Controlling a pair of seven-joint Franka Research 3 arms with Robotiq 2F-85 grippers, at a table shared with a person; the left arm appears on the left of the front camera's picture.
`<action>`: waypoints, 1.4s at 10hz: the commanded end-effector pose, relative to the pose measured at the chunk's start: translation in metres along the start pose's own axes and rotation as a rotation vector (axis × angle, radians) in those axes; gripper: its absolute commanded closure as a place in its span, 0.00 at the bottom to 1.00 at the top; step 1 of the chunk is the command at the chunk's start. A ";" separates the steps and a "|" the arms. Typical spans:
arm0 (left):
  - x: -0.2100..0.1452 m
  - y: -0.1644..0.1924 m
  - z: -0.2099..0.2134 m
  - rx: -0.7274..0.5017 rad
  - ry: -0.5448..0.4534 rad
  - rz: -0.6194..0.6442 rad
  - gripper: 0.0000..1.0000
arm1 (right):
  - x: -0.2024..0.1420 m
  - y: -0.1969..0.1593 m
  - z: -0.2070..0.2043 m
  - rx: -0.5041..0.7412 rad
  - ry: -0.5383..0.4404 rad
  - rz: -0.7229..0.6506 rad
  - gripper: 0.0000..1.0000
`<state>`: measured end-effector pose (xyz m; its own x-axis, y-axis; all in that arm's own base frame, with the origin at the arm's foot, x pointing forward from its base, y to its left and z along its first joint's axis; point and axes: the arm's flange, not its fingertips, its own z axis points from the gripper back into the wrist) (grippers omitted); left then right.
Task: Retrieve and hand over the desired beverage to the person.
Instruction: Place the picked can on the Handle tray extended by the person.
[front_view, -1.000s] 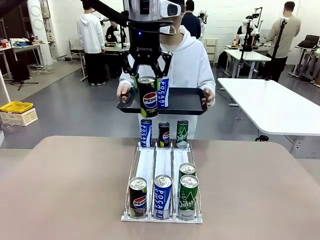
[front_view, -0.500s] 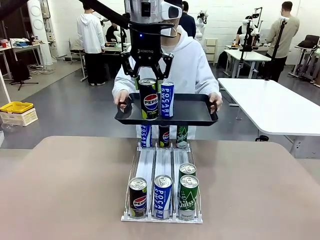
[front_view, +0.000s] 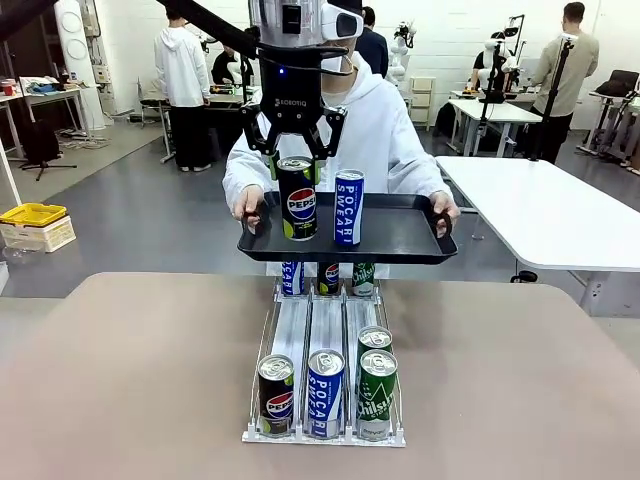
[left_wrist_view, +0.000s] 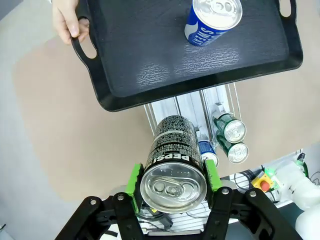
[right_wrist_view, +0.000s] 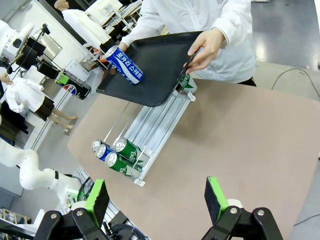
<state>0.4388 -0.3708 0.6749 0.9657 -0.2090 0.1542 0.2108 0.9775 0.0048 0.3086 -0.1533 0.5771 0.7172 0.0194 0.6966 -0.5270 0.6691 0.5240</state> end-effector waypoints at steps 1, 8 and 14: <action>-0.002 0.001 0.004 0.003 -0.008 0.004 0.44 | 0.003 -0.001 -0.002 0.030 -0.030 0.010 0.00; 0.000 0.000 0.000 0.000 0.000 0.001 0.41 | 0.003 -0.001 -0.002 0.030 -0.030 0.010 0.00; 0.098 0.045 -0.020 -0.062 0.074 0.051 0.41 | 0.003 -0.001 -0.002 0.030 -0.030 0.010 0.00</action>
<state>0.5341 -0.3327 0.6509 0.9847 -0.1570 0.0753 0.1614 0.9853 -0.0566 0.3085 -0.1535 0.5771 0.7171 0.0192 0.6967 -0.5269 0.6693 0.5239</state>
